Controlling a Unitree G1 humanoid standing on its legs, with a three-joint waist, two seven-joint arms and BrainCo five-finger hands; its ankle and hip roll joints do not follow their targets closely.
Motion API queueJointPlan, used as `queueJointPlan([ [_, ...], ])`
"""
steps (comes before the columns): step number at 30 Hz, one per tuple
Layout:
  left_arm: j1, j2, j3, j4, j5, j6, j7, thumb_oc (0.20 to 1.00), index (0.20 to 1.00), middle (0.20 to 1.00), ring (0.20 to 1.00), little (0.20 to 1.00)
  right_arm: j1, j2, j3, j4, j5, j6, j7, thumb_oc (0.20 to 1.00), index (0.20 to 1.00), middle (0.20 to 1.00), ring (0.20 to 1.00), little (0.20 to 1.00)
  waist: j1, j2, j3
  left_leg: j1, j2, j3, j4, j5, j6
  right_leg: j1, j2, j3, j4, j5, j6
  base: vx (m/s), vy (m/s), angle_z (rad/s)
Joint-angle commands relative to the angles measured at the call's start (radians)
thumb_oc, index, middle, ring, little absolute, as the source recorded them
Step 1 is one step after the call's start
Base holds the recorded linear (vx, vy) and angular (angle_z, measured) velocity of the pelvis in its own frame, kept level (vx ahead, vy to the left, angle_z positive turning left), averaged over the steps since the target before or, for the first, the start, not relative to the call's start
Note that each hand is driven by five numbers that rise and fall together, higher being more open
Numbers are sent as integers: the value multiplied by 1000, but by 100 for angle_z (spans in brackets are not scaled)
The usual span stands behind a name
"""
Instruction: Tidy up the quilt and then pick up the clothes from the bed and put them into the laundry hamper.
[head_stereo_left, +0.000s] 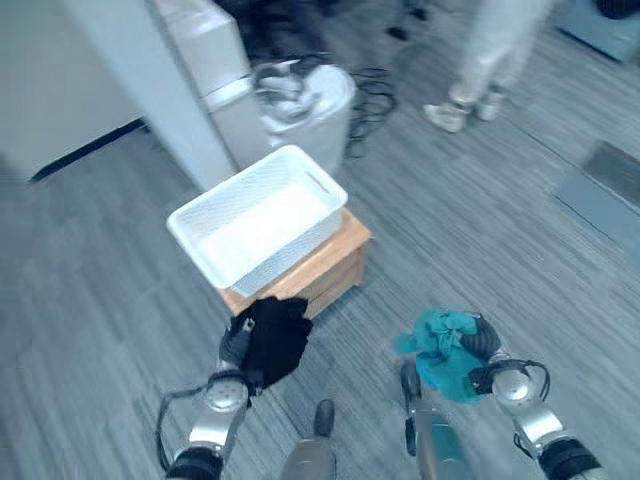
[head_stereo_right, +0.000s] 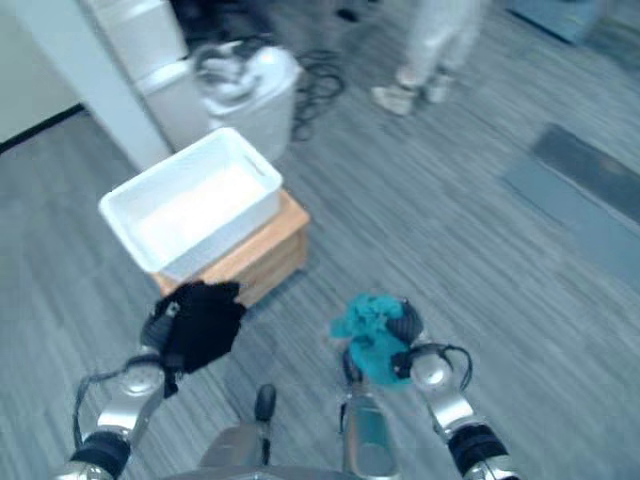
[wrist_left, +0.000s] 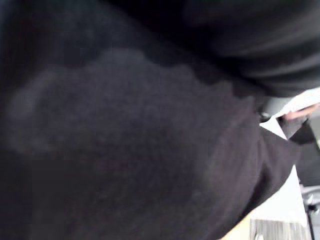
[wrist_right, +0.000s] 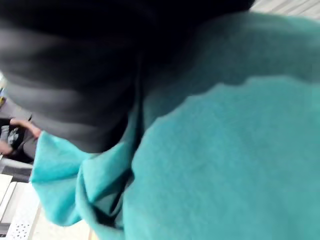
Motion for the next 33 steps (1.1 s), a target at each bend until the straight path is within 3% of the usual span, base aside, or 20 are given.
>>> queueJointPlan([
  [1,-11,-6,-7,-34,25,-53,12,200,200,200,200,200,-80,-17,-31,-54,-38,-52,8,200,200,200,200,200,-22,-1,17,-76,-24,226,208,-94,10,182,-23,-164,-44,-17,37,144,-95,18],
  [3,13,-25,13,-40,-3,-58,5,200,200,200,200,200,-83,-39,-43,-48,-44,-47,4,200,200,200,200,200,-17,-4,21,-149,32,325,329,-64,-7,233,-45,-223,-88,-15,22,143,-98,79],
  [4,27,-31,23,-42,-10,-56,1,200,200,200,200,200,-81,-50,-51,-52,-43,-43,4,200,200,200,200,200,-20,-2,20,-157,82,396,331,-49,-11,266,-49,-262,-113,-18,20,194,-42,118],
  [5,35,-32,30,-41,-12,-54,-3,200,200,200,200,200,-78,-54,-55,-52,-46,-39,3,200,200,200,200,200,-22,6,14,-143,111,435,308,-63,-25,297,-44,-280,-134,-35,30,232,9,107],
  [7,61,-33,47,-29,-15,-50,-9,200,200,200,200,200,-78,-63,-60,-78,-46,-36,14,200,200,200,200,200,-21,8,0,-148,134,483,240,-28,-43,329,-47,-306,-159,-35,31,198,77,100],
  [10,90,-40,66,-16,-18,-43,-6,200,200,200,200,200,-65,-78,-77,-111,-49,-36,21,200,200,200,200,200,-23,16,-19,-151,149,514,119,66,-70,368,-48,-340,-175,-49,33,191,160,37],
  [11,113,-37,76,-38,-23,-39,-6,200,200,200,200,200,-52,-89,-97,-132,-49,-38,18,200,200,200,200,200,-25,24,-30,-137,174,569,37,109,-73,392,-52,-374,-161,-72,34,212,282,14],
  [13,153,-29,84,-56,-10,-27,-21,200,200,200,200,200,-39,-83,-109,-144,-59,-35,23,200,200,200,200,200,-21,33,-47,-101,152,541,-25,115,-61,381,-64,-385,-78,-93,41,203,362,64],
  [14,165,-12,91,-74,3,-19,-32,200,200,200,200,200,-39,-74,-120,-149,-71,-34,24,200,200,200,200,200,-14,33,-45,-67,127,521,-61,101,-39,345,-92,-384,79,-92,52,135,302,65],
  [15,166,-11,91,-75,3,-18,-33,200,200,200,200,200,-39,-73,-120,-149,-72,-34,24,200,200,200,200,200,-12,31,-45,-65,122,523,-64,101,-37,340,-98,-381,90,-98,55,112,291,5],
  [17,177,10,104,-92,6,-18,-32,200,200,200,200,200,-67,-67,-117,-193,-82,-40,23,200,200,200,200,200,-11,30,-28,-22,101,515,-73,70,-4,272,-145,-347,284,-36,106,97,232,-17],
  [18,181,17,104,-97,9,-15,-31,200,200,200,200,200,-69,-63,-120,-205,-78,-42,19,200,200,200,200,200,-13,26,-21,-17,95,500,-76,61,7,244,-136,-305,354,-29,109,157,164,2],
  [19,182,25,101,-116,14,-15,-33,200,200,200,200,200,-73,-70,-126,-242,-75,-47,20,200,200,200,200,200,-27,21,-8,-8,91,466,-82,59,8,196,-79,-232,367,-56,89,94,58,15],
  [20,177,27,101,-122,14,-17,-31,200,200,200,200,200,-78,-78,-134,-269,-62,-51,20,200,200,200,200,200,-38,26,5,-20,96,449,-83,88,6,154,-21,-185,332,-54,76,96,-19,23],
  [21,165,34,94,-115,12,-22,-31,200,200,200,200,200,-86,-89,-139,-297,-48,-61,15,200,200,200,200,200,-44,26,8,-30,91,424,-83,95,-2,147,9,-158,250,-84,66,67,-79,45],
  [24,128,63,75,-93,16,-38,-24,200,200,200,200,200,-140,-126,-132,-354,-22,-75,10,200,200,200,200,200,-45,15,5,-40,90,384,-83,78,-16,191,-41,-145,-31,-67,41,185,-99,100],
  [25,139,63,83,-108,0,-38,-38,200,200,200,200,200,-177,-138,-125,-400,-34,-72,8,200,200,200,200,200,-34,-3,-2,-26,78,382,-72,61,-12,219,-58,-148,-66,-48,55,220,-88,101],
  [27,179,40,115,-140,-12,-38,-53,200,200,200,200,200,-231,-161,-120,-457,-59,-82,13,200,200,200,200,200,-15,-14,-27,-27,87,400,-77,77,-26,241,-51,-182,-124,7,58,207,-100,51],
  [33,201,13,112,-140,-30,-35,-75,200,200,200,200,200,-323,-157,-61,-538,-50,-98,40,200,200,200,200,200,2,-11,-42,-33,100,384,-83,85,-43,287,-57,-224,-176,36,60,122,-33,16],
])
